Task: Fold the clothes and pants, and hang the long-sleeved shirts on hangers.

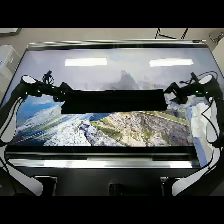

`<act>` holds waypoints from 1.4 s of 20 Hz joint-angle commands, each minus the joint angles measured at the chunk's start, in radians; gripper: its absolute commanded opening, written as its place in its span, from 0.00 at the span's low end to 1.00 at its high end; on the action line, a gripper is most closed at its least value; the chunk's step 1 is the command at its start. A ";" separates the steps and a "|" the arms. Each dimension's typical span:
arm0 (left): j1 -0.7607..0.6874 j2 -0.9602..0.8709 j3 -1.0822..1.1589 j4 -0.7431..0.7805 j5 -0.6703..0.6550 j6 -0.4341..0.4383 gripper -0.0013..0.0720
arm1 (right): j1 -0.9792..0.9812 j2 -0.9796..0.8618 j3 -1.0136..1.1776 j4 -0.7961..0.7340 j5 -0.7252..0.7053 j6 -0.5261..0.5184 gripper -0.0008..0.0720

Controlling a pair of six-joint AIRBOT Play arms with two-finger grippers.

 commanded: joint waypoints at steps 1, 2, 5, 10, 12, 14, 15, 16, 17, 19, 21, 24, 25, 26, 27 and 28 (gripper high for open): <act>0.027 0.036 0.018 -0.014 -0.046 0.034 0.72 | -0.066 -0.048 0.017 0.032 0.125 -0.039 1.00; 0.021 0.052 0.018 -0.014 -0.046 0.041 0.72 | -0.063 -0.070 0.017 0.078 0.137 -0.069 1.00; -0.012 0.095 0.018 -0.014 -0.046 0.055 0.72 | -0.035 -0.115 0.017 0.194 0.127 -0.099 1.00; -0.105 0.140 0.018 -0.015 -0.032 0.097 0.72 | 0.034 -0.129 0.017 0.216 0.067 -0.110 0.56; -0.148 0.139 0.018 -0.015 -0.017 0.097 0.72 | 0.035 -0.122 0.018 0.290 0.085 -0.175 0.06; -0.201 0.136 0.017 -0.015 0.025 0.096 0.71 | 0.035 -0.082 0.018 0.339 0.124 -0.224 0.05; -0.238 0.134 0.016 -0.014 0.066 0.096 0.59 | 0.042 -0.048 0.018 0.338 0.146 -0.240 0.05; -0.277 0.130 0.011 -0.014 0.117 0.095 0.38 | 0.053 -0.006 0.018 0.337 0.175 -0.248 0.05; -0.322 0.122 0.004 -0.014 0.183 0.092 0.18 | 0.064 0.039 0.017 0.336 0.201 -0.248 0.05; -0.411 0.084 0.001 -0.014 0.290 0.029 0.05 | 0.099 0.151 0.017 0.336 0.268 -0.244 0.05; -0.479 0.033 0.001 -0.015 0.334 -0.087 0.05 | 0.135 0.266 0.017 0.329 0.324 -0.238 0.05; -0.574 -0.047 0.001 -0.074 0.341 -0.155 0.05 | 0.190 0.433 0.017 0.326 0.345 -0.187 0.05; -0.609 -0.069 0.000 -0.121 0.342 -0.155 0.05 | 0.207 0.476 0.017 0.326 0.344 -0.183 0.05; -0.651 -0.093 0.001 -0.183 0.359 -0.155 0.05 | 0.225 0.517 0.017 0.325 0.341 -0.181 0.05; -0.693 -0.114 0.001 -0.251 0.398 -0.155 0.05 | 0.244 0.547 0.017 0.323 0.337 -0.161 0.06; -0.742 -0.138 0.001 -0.342 0.461 -0.155 0.05 | 0.263 0.565 0.017 0.320 0.338 -0.138 0.06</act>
